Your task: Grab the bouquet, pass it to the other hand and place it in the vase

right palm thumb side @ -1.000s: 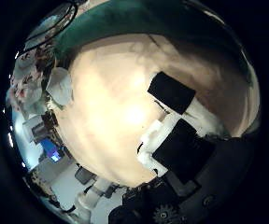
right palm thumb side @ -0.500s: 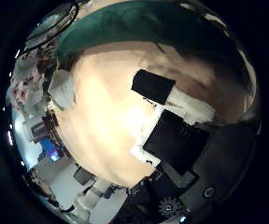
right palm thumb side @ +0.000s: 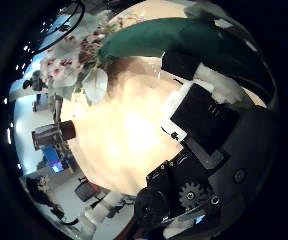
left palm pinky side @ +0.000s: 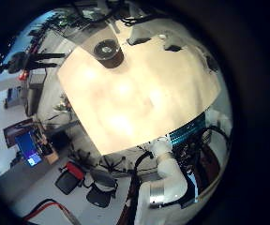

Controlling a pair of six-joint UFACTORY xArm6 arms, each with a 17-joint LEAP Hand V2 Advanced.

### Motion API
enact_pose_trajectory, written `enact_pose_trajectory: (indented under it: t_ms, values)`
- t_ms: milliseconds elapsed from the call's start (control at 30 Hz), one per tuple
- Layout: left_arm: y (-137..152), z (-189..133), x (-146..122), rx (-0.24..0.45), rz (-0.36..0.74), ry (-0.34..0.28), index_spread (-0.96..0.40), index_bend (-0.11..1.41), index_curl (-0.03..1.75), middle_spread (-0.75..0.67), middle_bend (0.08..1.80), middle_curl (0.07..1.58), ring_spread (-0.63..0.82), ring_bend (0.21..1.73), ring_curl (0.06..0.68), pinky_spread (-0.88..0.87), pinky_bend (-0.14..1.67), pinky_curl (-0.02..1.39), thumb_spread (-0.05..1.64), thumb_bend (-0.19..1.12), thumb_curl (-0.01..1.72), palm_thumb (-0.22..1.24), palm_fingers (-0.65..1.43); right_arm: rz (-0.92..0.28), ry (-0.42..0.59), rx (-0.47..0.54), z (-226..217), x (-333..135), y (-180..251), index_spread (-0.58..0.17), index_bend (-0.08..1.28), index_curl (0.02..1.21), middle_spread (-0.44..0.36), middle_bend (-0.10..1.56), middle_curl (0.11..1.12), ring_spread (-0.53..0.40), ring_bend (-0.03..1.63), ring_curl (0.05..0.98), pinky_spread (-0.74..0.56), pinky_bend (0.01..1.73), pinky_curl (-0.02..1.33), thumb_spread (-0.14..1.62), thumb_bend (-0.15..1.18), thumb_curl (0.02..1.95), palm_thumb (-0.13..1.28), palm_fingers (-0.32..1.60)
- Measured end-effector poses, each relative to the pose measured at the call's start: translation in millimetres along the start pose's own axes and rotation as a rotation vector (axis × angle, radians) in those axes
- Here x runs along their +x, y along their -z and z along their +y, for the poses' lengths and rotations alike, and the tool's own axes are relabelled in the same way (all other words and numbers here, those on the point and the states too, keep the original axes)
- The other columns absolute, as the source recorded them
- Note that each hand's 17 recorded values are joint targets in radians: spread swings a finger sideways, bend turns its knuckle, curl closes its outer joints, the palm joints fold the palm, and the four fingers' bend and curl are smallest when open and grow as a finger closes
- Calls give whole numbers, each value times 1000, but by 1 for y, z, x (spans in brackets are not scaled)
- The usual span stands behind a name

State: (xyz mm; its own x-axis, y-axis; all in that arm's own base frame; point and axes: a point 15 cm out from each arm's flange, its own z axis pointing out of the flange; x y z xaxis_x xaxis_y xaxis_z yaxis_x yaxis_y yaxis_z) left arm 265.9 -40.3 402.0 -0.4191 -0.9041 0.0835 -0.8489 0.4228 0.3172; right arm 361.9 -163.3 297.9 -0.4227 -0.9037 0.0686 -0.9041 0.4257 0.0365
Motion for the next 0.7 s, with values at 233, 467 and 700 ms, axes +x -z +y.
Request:
enact_pose_trajectory:
  t_ms: [233,467,700]
  values:
    - [21,-1,-2,63,2,11,-143,188,438,37,228,421,184,625,140,415,515,-3,1192,-18,296,248,418,-18,19,186,14,24,118,-326,1037,1028,-156,1290,869,-206,1424,679,-198,1485,472,851,30,772,1164,1160]
    - [47,-13,6,150,77,10,-159,192,442,4,241,426,136,640,140,359,528,-5,1192,-18,296,248,473,-205,28,297,22,15,174,-294,1066,1009,-141,1319,843,-200,1433,689,-198,1459,505,837,19,840,1173,1158]
    - [80,-28,6,298,217,43,-68,50,394,36,234,439,156,666,152,303,623,20,1169,-41,288,206,319,-415,14,390,23,9,204,-270,1090,989,-132,1338,819,-196,1443,693,-194,1436,541,822,6,905,1179,1157]
